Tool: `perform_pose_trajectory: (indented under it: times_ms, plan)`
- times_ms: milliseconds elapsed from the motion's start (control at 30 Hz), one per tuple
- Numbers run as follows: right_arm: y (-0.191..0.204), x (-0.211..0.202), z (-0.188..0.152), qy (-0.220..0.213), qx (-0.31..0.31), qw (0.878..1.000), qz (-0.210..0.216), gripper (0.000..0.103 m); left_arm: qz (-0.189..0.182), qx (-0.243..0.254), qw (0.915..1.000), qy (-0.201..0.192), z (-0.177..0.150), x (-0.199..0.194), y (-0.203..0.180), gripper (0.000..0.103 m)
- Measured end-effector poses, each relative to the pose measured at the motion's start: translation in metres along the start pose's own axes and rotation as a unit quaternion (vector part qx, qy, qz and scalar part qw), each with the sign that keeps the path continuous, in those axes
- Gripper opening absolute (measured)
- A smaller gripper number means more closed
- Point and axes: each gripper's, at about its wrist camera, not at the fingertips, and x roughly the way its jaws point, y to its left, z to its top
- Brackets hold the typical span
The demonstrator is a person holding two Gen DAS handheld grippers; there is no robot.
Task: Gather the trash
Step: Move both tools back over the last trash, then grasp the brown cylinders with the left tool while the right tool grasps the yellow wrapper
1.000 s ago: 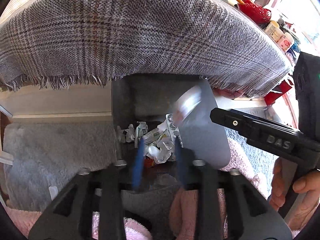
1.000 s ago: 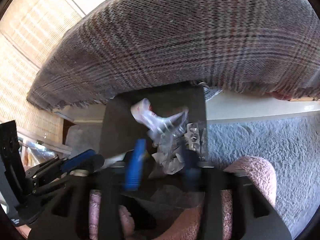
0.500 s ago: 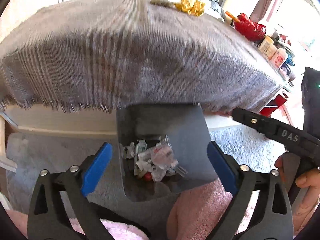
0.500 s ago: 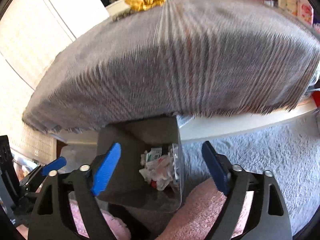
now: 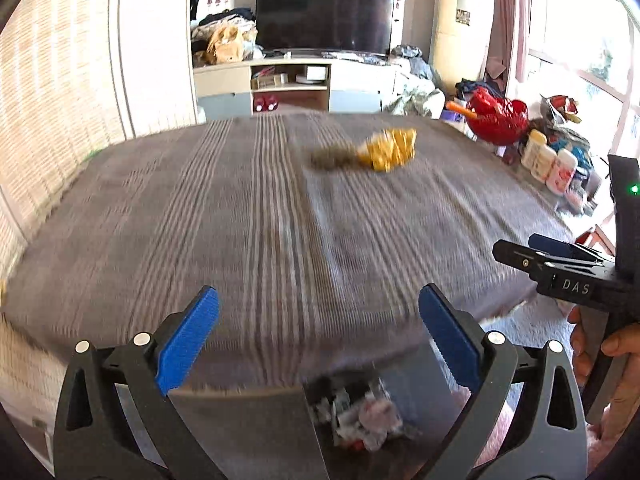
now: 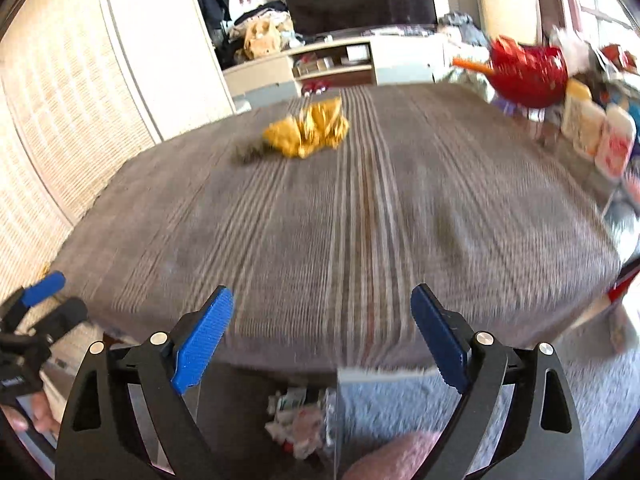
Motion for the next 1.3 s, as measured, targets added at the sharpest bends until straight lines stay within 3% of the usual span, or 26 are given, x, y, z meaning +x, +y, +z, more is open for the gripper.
perform_pose_trajectory:
  times_ms: [233,733,1033,1300]
  plan:
    - [-0.008,0.027,0.057,-0.006,-0.006,1.000,-0.004,0.091,0.012,0.019,0.9996,-0.019,0.051,0.045,0.005,0.095]
    - [-0.038,0.132,0.154,0.024,0.046,0.999,0.003,0.095,0.005,0.005,0.9993,0.036,0.110,0.147,0.020,0.095]
    - [-0.046,0.171,0.159,0.068,0.056,0.996,0.022,0.095,-0.020,0.005,0.9975,0.067,0.131,0.195,0.013,0.094]
    - [-0.046,0.188,0.160,0.085,0.071,0.992,0.066,0.094,-0.024,0.047,0.9938,0.098,0.138,0.234,0.004,0.094]
